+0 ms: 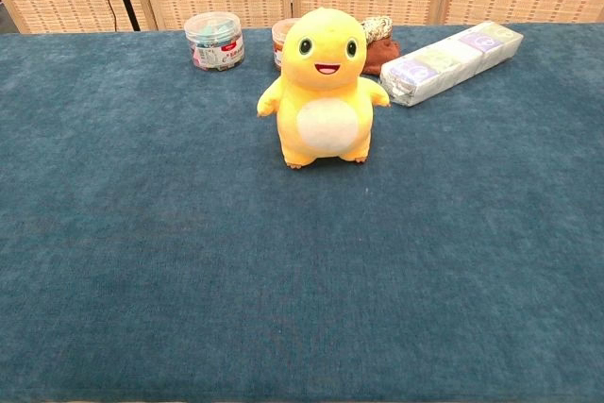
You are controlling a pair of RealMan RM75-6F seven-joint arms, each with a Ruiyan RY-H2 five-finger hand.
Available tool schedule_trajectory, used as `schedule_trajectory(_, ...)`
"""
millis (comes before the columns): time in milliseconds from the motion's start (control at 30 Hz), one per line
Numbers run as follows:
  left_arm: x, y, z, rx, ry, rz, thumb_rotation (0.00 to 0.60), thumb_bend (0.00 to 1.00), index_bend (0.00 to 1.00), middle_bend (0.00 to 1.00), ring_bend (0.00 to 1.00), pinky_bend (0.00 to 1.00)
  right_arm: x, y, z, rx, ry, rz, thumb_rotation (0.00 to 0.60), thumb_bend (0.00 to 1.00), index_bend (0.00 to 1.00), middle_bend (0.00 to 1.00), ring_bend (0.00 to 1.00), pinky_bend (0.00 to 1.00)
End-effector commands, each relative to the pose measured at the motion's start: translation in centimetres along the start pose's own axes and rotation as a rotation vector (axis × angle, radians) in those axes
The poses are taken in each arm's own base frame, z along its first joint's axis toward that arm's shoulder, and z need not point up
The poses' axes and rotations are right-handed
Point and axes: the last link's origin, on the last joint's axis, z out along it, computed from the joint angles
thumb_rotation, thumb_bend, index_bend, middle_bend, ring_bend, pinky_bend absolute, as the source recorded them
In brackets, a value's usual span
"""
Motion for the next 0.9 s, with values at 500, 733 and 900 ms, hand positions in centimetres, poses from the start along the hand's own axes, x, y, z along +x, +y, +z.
schedule_trajectory(500, -0.1, 0.2, 0.3, -0.012, -0.021, -0.009, 0.600, 0.00, 0.00, 0.00, 0.00, 0.00, 0.2, 0.2, 0.0, -0.012, -0.007, 0.004, 0.600, 0.00, 0.00, 0.00, 0.00, 0.00)
schedule_trajectory(733, 1.1, 2.3, 2.8, -0.118, -0.003, -0.008, 0.599, 0.00, 0.00, 0.00, 0.00, 0.00, 0.3, 0.3, 0.1, -0.017, -0.017, 0.020, 0.600, 0.00, 0.00, 0.00, 0.00, 0.00)
schedule_trajectory(900, 2.7, 5.8, 6.4, -0.167, 0.053, 0.012, 0.287, 0.00, 0.00, 0.00, 0.00, 0.00, 0.4, 0.6, 0.3, -0.027, -0.023, 0.032, 0.600, 0.00, 0.00, 0.00, 0.00, 0.00)
